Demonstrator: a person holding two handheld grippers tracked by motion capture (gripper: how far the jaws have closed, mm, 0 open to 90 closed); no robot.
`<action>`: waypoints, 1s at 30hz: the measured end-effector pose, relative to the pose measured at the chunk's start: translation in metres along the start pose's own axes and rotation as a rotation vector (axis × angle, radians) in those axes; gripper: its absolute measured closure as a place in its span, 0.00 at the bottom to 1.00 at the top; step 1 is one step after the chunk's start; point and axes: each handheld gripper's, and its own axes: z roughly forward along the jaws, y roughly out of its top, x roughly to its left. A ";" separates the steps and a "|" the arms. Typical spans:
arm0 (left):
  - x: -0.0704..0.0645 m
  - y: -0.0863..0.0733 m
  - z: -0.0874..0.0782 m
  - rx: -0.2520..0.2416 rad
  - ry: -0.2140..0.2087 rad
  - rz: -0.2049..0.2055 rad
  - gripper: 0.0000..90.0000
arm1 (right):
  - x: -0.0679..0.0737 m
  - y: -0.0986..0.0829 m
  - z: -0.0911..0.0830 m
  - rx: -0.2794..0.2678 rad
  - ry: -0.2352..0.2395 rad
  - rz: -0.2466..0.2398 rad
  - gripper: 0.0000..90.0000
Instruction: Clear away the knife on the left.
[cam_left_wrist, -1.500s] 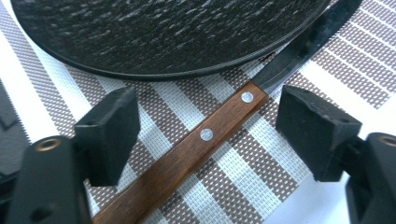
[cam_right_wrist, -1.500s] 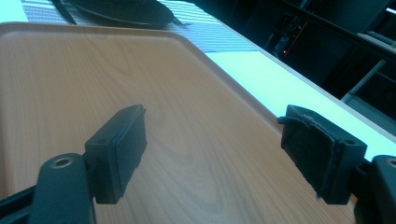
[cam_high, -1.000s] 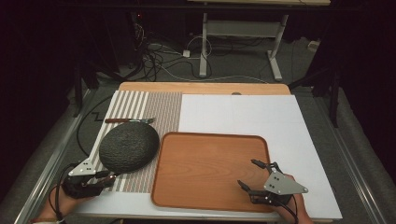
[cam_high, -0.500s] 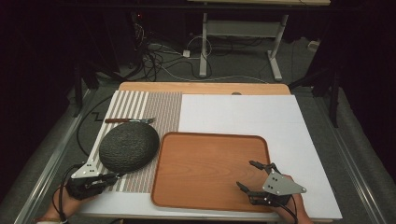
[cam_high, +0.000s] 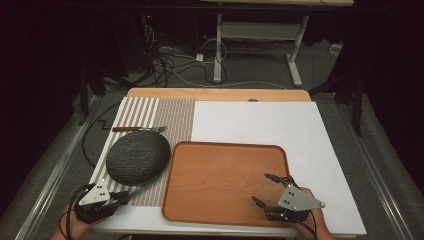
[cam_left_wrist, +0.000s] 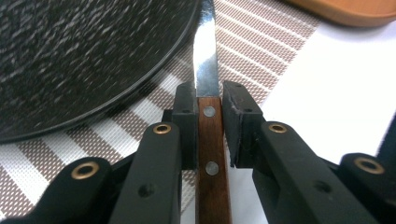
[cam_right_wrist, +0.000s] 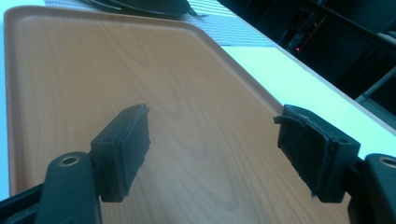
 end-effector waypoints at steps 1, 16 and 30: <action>-0.002 0.001 0.000 -0.002 0.010 0.006 0.83 | 0.001 0.000 0.000 0.003 -0.002 -0.008 0.29; -0.012 0.026 0.009 -0.135 0.068 0.053 0.83 | 0.000 0.000 0.000 -0.006 -0.009 -0.008 0.29; -0.017 0.065 0.026 -0.245 0.077 0.077 0.83 | -0.002 -0.003 -0.002 -0.010 -0.019 0.000 0.29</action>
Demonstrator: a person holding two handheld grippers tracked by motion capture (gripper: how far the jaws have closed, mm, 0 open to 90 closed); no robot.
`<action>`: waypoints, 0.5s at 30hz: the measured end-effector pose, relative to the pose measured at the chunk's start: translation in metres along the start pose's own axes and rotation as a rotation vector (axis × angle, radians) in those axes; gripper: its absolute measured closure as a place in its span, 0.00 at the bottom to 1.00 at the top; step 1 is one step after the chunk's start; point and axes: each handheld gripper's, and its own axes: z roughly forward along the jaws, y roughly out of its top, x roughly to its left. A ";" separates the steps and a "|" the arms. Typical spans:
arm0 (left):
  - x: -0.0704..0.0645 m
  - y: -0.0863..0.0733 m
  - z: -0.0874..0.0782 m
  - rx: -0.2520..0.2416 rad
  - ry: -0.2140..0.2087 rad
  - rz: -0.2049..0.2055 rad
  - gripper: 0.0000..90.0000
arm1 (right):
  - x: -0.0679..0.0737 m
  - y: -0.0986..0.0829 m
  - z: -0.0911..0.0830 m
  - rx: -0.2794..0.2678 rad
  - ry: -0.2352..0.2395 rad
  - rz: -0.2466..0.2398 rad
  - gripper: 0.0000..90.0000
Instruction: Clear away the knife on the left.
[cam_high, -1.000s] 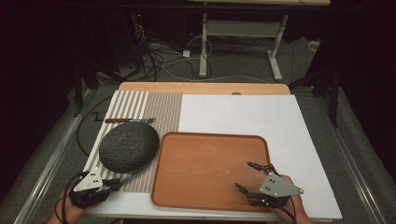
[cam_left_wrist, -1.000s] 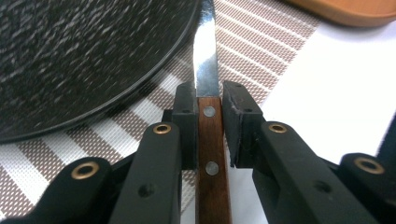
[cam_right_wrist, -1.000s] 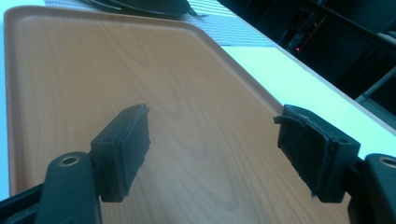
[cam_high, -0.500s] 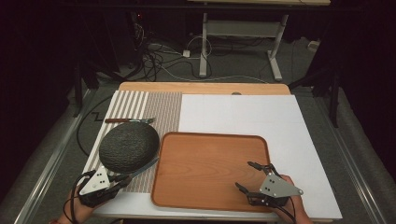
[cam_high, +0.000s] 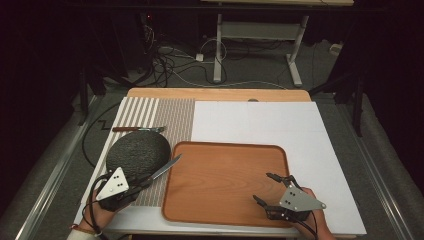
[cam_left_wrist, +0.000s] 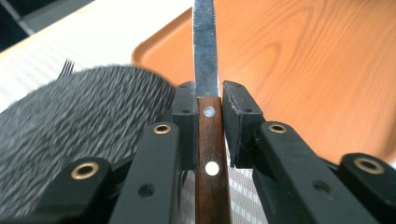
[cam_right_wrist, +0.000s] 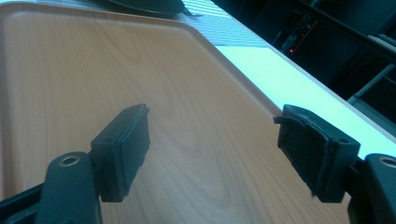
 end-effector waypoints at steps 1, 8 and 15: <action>-0.002 0.003 0.003 0.002 -0.007 0.007 0.83 | 0.000 0.000 0.000 -0.002 -0.002 0.001 0.29; -0.011 0.024 0.026 0.004 -0.052 0.052 0.83 | -0.001 -0.001 -0.002 -0.001 -0.005 0.004 0.29; -0.024 0.042 0.048 0.020 -0.094 0.090 0.83 | -0.002 -0.002 -0.002 0.008 -0.025 0.006 0.29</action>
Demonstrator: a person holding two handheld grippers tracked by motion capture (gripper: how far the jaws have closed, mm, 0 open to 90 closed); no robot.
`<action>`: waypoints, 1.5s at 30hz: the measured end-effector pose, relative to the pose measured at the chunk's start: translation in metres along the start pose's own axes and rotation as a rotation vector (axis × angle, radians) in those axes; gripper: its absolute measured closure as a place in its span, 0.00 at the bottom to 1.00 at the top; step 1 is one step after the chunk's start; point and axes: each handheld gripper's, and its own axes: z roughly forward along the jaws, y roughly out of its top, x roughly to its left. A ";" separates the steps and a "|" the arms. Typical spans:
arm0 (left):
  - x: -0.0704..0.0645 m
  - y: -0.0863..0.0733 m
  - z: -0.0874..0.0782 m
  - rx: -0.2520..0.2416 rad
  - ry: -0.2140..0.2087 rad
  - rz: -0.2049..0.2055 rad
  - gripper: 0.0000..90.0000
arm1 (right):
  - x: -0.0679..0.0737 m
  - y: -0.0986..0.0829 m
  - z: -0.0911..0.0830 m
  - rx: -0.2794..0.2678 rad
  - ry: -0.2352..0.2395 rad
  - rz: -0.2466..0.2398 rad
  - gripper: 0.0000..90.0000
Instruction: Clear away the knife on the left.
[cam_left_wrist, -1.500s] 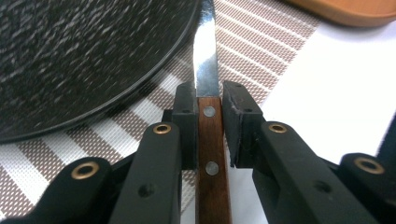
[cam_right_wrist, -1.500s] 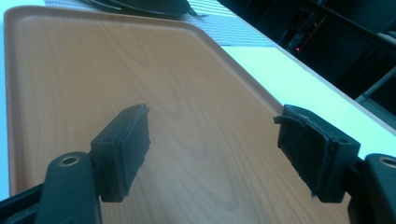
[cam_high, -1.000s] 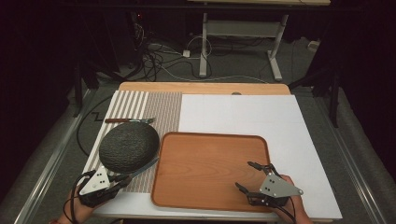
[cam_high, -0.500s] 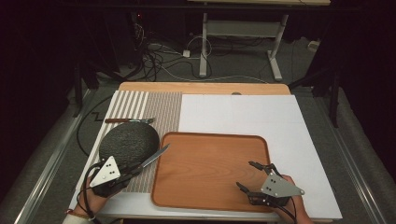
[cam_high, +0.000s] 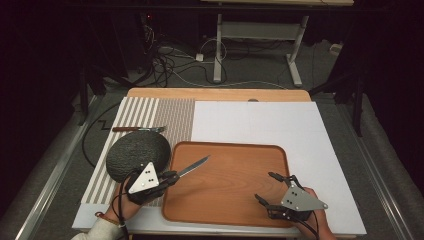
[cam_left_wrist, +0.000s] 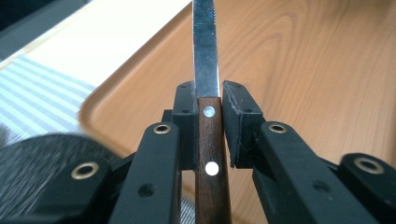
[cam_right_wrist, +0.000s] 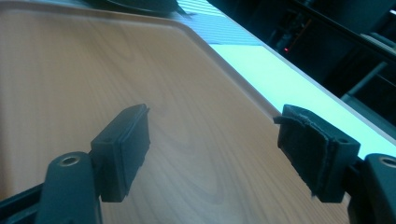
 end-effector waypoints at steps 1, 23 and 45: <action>-0.002 0.002 0.003 0.006 -0.005 0.005 0.83 | 0.000 0.000 0.000 0.002 -0.003 0.004 0.29; -0.036 0.018 0.048 0.162 -0.183 0.075 0.82 | -0.004 -0.004 0.003 0.031 -0.039 0.021 0.29; -0.047 0.033 0.056 0.163 -0.257 0.198 0.97 | -0.004 -0.003 0.000 -0.001 -0.053 0.017 0.31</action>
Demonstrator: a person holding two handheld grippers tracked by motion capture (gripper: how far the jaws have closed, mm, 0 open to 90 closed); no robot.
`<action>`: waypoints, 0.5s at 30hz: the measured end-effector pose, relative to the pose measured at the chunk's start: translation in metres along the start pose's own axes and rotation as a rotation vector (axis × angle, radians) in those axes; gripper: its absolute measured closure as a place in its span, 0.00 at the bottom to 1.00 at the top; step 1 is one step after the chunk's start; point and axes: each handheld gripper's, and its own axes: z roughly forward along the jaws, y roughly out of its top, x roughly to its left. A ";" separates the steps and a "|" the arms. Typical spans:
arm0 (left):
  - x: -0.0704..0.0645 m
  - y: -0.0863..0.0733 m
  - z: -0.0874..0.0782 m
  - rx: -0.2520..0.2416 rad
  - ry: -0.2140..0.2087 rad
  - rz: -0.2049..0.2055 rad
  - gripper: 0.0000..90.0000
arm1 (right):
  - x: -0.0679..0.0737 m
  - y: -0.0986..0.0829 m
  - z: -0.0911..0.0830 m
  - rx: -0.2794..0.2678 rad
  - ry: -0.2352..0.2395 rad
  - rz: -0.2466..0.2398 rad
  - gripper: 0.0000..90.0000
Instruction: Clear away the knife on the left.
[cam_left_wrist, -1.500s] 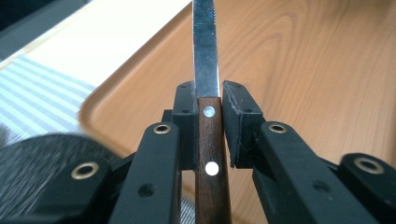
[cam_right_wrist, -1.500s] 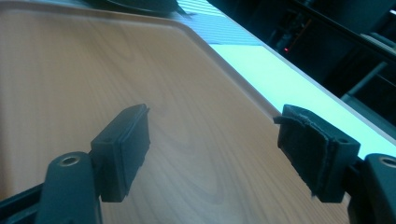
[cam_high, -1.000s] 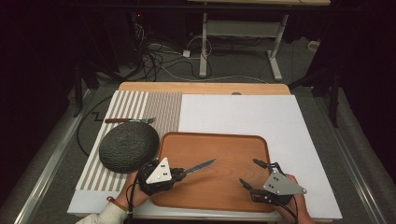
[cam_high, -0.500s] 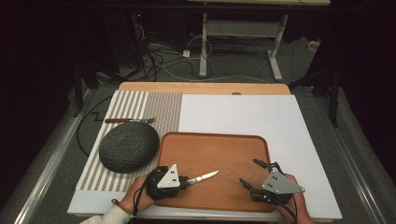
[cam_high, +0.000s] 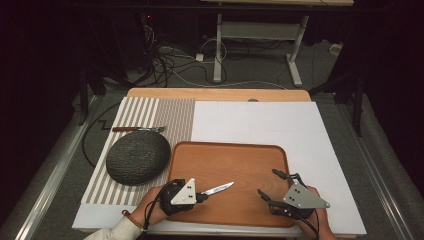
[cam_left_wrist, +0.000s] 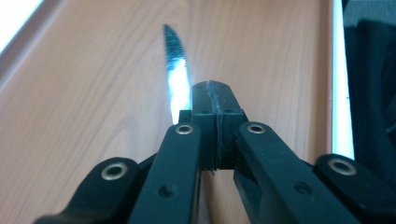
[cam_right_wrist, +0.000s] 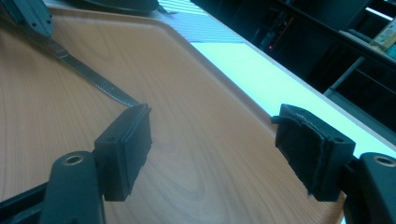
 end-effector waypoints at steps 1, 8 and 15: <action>0.000 0.002 0.003 0.012 -0.005 0.014 0.97 | 0.000 0.000 0.000 0.003 0.003 -0.002 0.31; 0.002 0.008 0.018 0.103 -0.013 0.079 0.97 | 0.001 -0.001 0.001 0.015 0.014 -0.005 0.31; 0.009 -0.004 0.009 0.110 0.009 0.063 0.97 | 0.002 -0.002 0.002 0.030 0.027 -0.013 0.31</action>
